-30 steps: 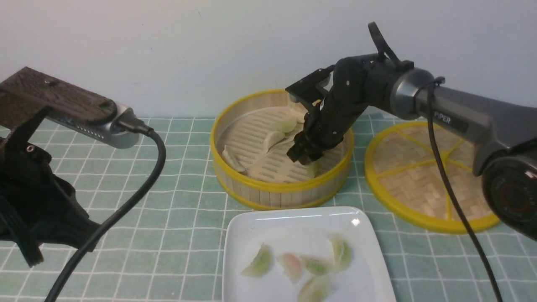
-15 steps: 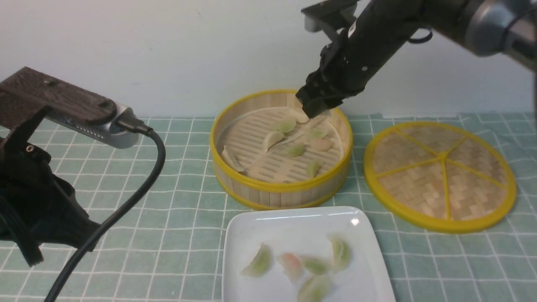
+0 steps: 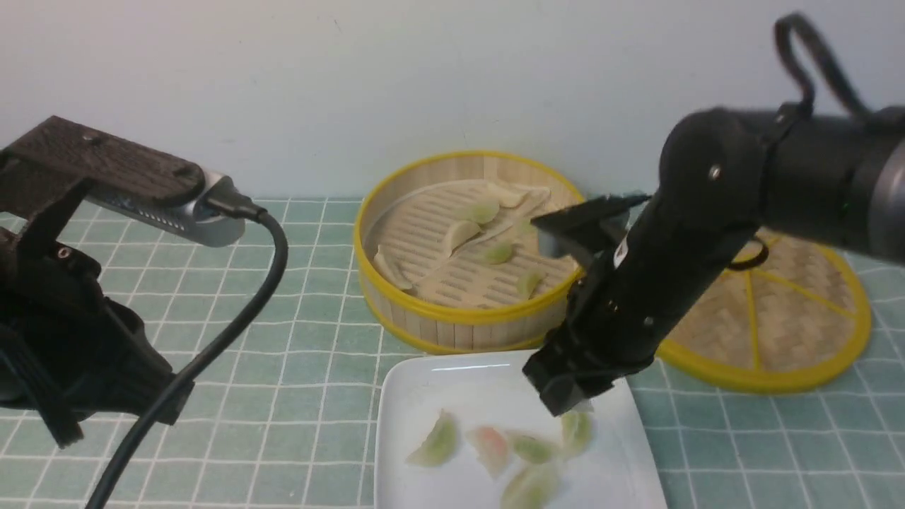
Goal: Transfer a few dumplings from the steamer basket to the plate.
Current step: Use the right arm to put the dumpling into the plate
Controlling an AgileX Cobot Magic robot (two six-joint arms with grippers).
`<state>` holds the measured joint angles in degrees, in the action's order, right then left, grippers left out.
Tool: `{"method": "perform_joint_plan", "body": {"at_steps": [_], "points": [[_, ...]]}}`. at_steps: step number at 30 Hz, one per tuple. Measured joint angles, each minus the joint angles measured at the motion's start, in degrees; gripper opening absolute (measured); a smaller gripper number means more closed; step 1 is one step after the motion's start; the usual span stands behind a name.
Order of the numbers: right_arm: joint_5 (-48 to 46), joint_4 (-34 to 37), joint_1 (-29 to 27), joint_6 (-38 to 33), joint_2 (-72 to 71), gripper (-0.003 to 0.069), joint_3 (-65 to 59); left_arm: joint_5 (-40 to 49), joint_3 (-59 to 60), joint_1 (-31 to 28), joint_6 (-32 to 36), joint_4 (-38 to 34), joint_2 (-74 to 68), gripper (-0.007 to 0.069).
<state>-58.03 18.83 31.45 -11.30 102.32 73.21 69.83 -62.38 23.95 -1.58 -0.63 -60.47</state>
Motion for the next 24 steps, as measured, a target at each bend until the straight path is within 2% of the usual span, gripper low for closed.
{"method": "perform_joint_plan", "body": {"at_steps": [3,6,13,15,18,20,21,22,23,24], "points": [[4.6,0.0,0.05,0.06,1.32,0.0205,-0.2,-0.92,0.58,0.0,0.14,-0.21,0.0,-0.0006],[9.58,-0.06,0.05,0.06,2.97,0.0263,-0.2,-1.43,1.61,0.0,0.2,-0.21,0.0,-0.0006],[8.07,-0.7,0.05,0.45,3.66,0.045,-0.27,-3.53,3.52,0.0,0.31,-0.26,0.0,-0.0006],[5.7,-0.98,0.05,0.74,2.83,0.046,0.18,-4.41,3.52,0.0,0.31,-0.26,0.0,-0.0006],[1.39,-1.55,0.05,2.18,-0.15,0.0417,1.2,-5.52,3.58,0.0,0.33,-0.26,0.0,-0.0006],[-1.91,-2.12,0.05,4.08,-6.15,0.0281,1.52,-7.34,3.58,0.0,0.37,-0.26,0.0,-0.0006],[-2.36,-2.13,0.05,4.23,-7.44,0.0255,1.52,-7.68,3.58,0.0,0.37,-0.26,0.0,-0.0006],[-3.55,-2.33,0.05,5.22,-12.43,0.0157,1.44,-8.86,3.58,0.0,0.37,-0.26,0.0,-0.0006],[-3.61,-2.41,0.05,6.07,-17.37,0.0092,1.13,-9.85,3.58,0.0,0.37,-0.32,0.0,-0.0006],[-3.31,-2.51,0.05,6.43,-19.99,0.0056,0.69,-10.36,3.58,0.0,0.37,-0.32,0.0,-0.0006]]}}
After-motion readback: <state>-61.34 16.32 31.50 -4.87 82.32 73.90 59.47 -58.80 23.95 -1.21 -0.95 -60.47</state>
